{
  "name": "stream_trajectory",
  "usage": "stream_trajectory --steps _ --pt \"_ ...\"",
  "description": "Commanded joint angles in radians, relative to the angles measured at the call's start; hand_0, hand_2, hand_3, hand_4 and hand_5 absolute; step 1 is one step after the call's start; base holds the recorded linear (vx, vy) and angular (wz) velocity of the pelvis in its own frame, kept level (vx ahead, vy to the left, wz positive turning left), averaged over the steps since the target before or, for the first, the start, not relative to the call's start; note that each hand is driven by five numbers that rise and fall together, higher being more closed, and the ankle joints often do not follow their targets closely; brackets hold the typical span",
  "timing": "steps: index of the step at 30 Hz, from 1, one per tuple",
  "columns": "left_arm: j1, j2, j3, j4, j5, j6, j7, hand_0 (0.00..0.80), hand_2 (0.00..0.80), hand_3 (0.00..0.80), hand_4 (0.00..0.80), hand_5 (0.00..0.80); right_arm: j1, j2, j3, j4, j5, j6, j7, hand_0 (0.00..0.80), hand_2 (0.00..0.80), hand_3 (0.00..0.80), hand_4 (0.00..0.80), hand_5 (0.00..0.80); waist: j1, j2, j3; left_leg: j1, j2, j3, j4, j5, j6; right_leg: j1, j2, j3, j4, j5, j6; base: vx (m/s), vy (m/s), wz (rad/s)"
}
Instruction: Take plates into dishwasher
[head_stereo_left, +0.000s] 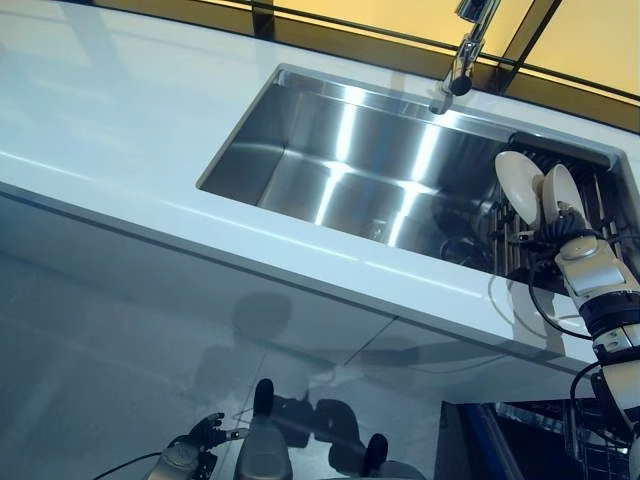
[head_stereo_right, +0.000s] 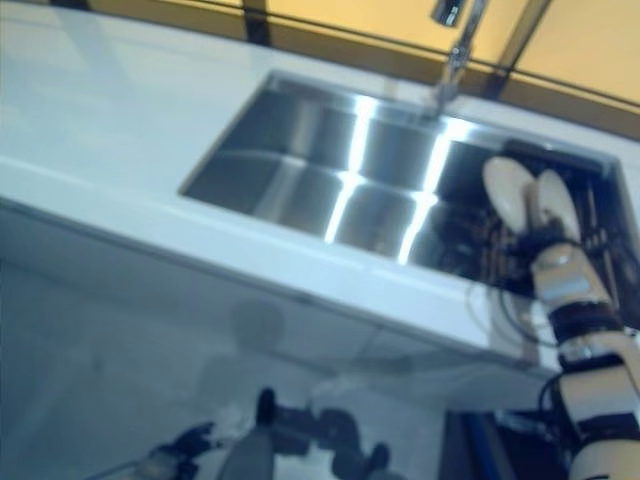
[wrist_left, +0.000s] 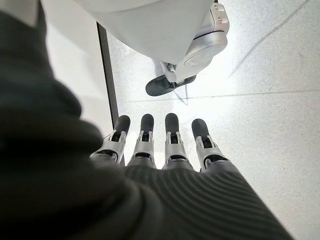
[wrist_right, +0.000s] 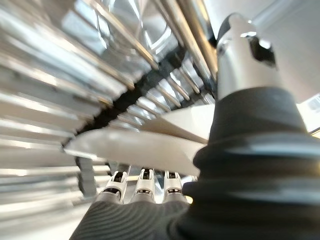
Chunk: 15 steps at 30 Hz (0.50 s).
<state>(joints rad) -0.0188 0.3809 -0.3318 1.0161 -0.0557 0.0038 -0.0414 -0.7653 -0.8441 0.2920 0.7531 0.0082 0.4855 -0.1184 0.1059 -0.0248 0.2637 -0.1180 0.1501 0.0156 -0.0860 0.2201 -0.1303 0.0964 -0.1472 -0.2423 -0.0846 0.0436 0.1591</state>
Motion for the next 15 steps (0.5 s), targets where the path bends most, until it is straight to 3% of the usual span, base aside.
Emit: stream_trajectory --steps 1,7,9,11,12,15 --pt "-0.043 0.025 -0.064 -0.025 -0.008 -0.024 -0.005 0.000 0.000 0.000 0.000 0.000 -0.137 -0.086 0.080 0.029 -0.139 0.007 -0.052 0.000 0.000 0.000 0.000 0.000 0.028 -0.007 0.033 0.071 -0.120 0.069 0.002 -0.164 0.100 -0.128 0.015 -0.026 0.184 -0.053 -0.046 0.000 0.000 0.00" --pt "-0.036 0.031 -0.059 -0.036 -0.016 -0.023 -0.007 0.000 0.000 0.000 0.000 0.000 -0.134 -0.102 0.100 0.022 -0.211 0.048 -0.046 0.000 0.000 0.000 0.000 0.000 0.026 -0.005 0.029 0.071 -0.120 0.072 0.000 -0.164 0.102 -0.131 0.012 -0.022 0.187 -0.053 -0.042 0.000 0.000 0.00" --pt "-0.036 0.032 -0.059 -0.040 -0.018 -0.024 -0.009 0.000 0.000 0.000 0.000 0.000 -0.136 -0.110 0.104 0.035 -0.213 0.046 -0.054 0.122 0.122 0.122 0.122 0.122 0.027 -0.005 0.031 0.070 -0.120 0.071 0.000 -0.164 0.103 -0.132 0.012 -0.021 0.188 -0.052 -0.042 0.000 0.000 0.00" --pt "-0.035 0.035 -0.055 -0.043 -0.020 -0.023 -0.012 0.000 0.000 0.000 0.000 0.000 -0.135 -0.115 0.103 0.040 -0.216 0.047 -0.055 0.370 0.370 0.370 0.370 0.370 0.028 -0.006 0.030 0.069 -0.120 0.070 -0.001 -0.164 0.104 -0.132 0.011 -0.021 0.188 -0.052 -0.040 0.000 0.000 0.00" --pt "-0.036 0.036 -0.054 -0.044 -0.022 -0.022 -0.011 0.000 0.000 0.000 0.000 0.000 -0.131 -0.118 0.100 0.040 -0.221 0.047 -0.053 0.452 0.452 0.452 0.452 0.452 0.027 -0.007 0.029 0.070 -0.120 0.071 -0.001 -0.164 0.105 -0.133 0.012 -0.020 0.189 -0.052 -0.040 0.000 0.000 0.00" --pt "-0.033 0.037 -0.050 -0.048 -0.022 -0.019 -0.010 0.000 0.000 0.000 0.000 0.000 -0.121 -0.121 0.096 0.034 -0.221 0.049 -0.053 0.552 0.552 0.552 0.552 0.552 0.026 -0.008 0.027 0.072 -0.120 0.072 -0.001 -0.165 0.106 -0.131 0.012 -0.018 0.189 -0.052 -0.039 0.000 0.000 0.00"
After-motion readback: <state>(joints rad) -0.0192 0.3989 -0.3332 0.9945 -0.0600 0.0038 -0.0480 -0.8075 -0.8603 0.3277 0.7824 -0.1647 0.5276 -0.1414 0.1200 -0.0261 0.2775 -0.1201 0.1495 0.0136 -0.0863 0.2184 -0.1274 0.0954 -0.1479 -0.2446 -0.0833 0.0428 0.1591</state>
